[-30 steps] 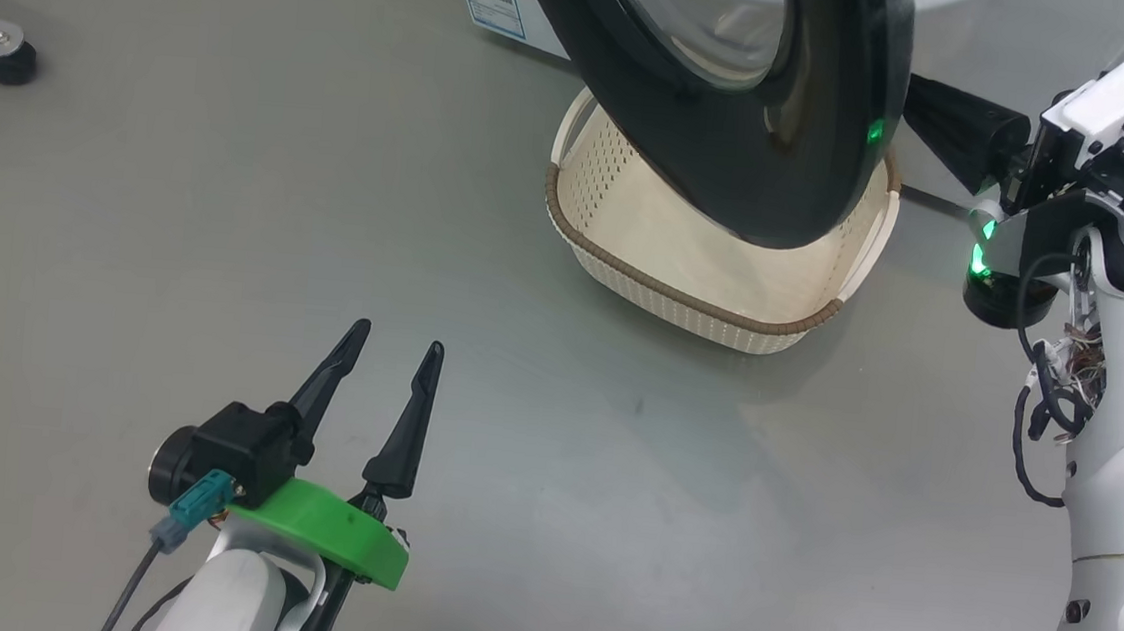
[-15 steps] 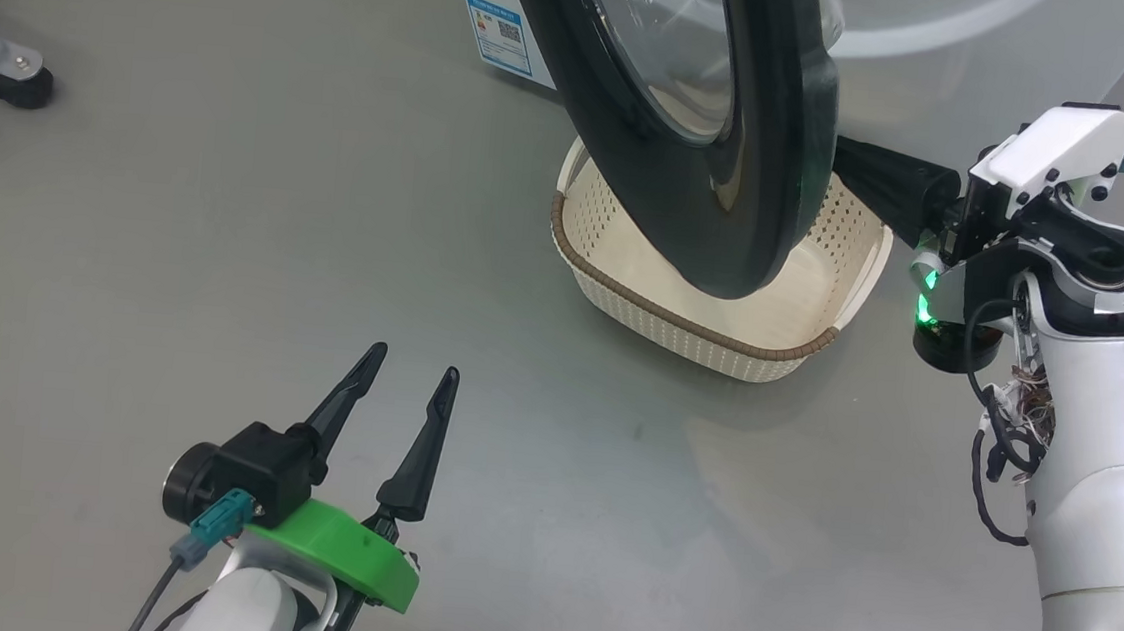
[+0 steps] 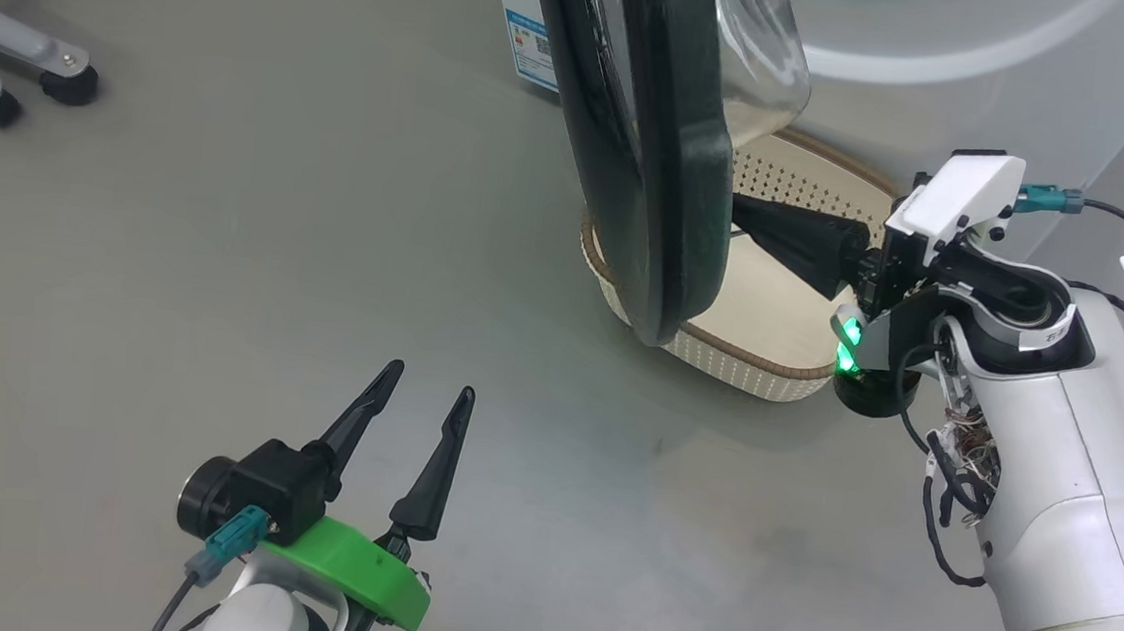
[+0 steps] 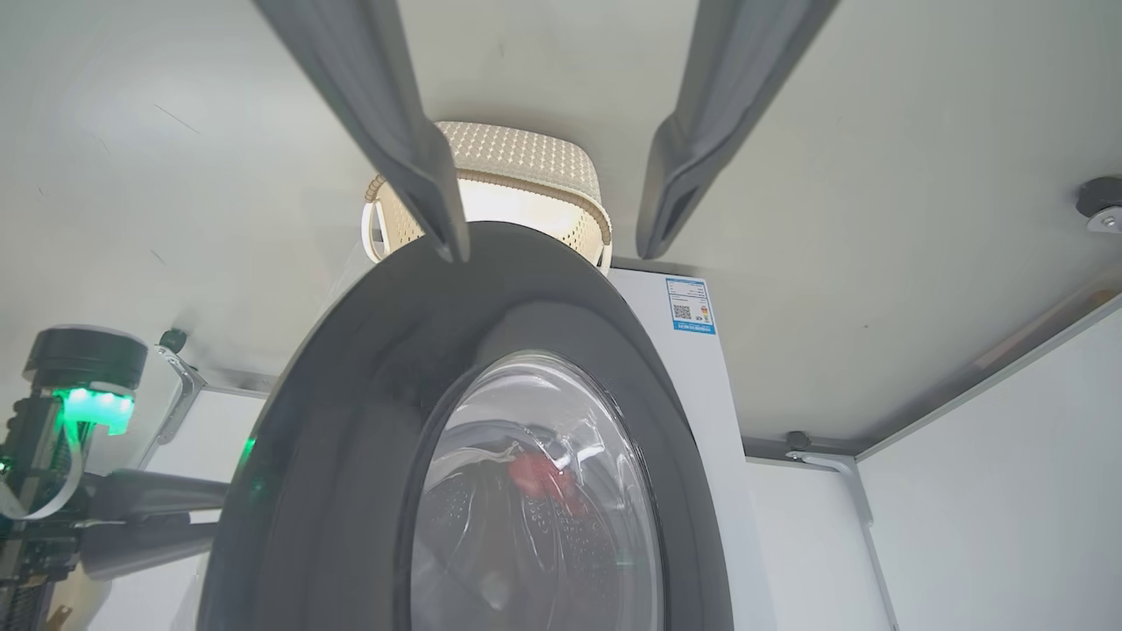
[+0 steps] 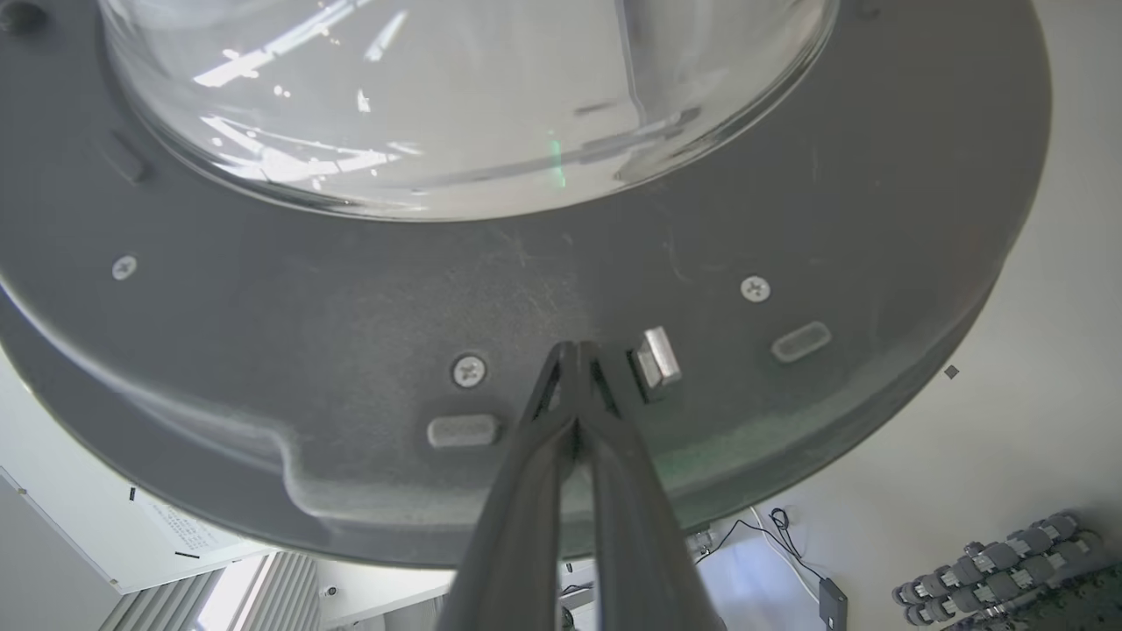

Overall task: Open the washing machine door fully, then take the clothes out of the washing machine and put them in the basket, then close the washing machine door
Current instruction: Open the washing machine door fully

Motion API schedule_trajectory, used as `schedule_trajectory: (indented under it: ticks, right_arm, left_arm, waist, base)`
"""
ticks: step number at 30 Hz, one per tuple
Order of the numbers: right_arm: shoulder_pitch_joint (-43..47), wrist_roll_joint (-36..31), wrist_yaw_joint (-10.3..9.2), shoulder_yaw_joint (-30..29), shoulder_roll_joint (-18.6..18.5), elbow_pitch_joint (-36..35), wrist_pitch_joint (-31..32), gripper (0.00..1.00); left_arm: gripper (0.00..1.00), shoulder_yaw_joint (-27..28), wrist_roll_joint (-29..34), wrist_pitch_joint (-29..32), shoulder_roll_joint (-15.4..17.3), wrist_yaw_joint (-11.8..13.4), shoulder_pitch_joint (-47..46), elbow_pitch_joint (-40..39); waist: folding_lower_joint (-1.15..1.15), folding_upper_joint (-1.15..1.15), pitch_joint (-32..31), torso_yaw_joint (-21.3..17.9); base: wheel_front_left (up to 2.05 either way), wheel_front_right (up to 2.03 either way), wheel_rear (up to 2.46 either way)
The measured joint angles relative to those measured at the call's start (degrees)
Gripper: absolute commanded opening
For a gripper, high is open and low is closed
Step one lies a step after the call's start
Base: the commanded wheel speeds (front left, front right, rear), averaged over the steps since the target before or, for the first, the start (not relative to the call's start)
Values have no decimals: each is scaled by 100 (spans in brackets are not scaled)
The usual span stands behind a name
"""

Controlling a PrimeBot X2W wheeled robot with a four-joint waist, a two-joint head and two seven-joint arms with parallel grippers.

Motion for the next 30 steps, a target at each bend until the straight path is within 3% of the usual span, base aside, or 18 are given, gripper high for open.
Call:
schedule_trajectory:
  ticks: [20, 30]
  right_arm:
    - [32, 898, -2, 1428, -25, -250, -532, 0]
    - [21, 1140, -2, 1805, -24, -287, -869, 0]
  left_arm:
    - [100, -14, -24, 0, 0, 0, 83, -70]
    - [100, 94, -24, 0, 0, 10, 114, -120]
  waist:
    - [0, 0, 33, 343]
    - [0, 0, 49, 345]
  base:
    - [0, 0, 0]
    - [0, 0, 0]
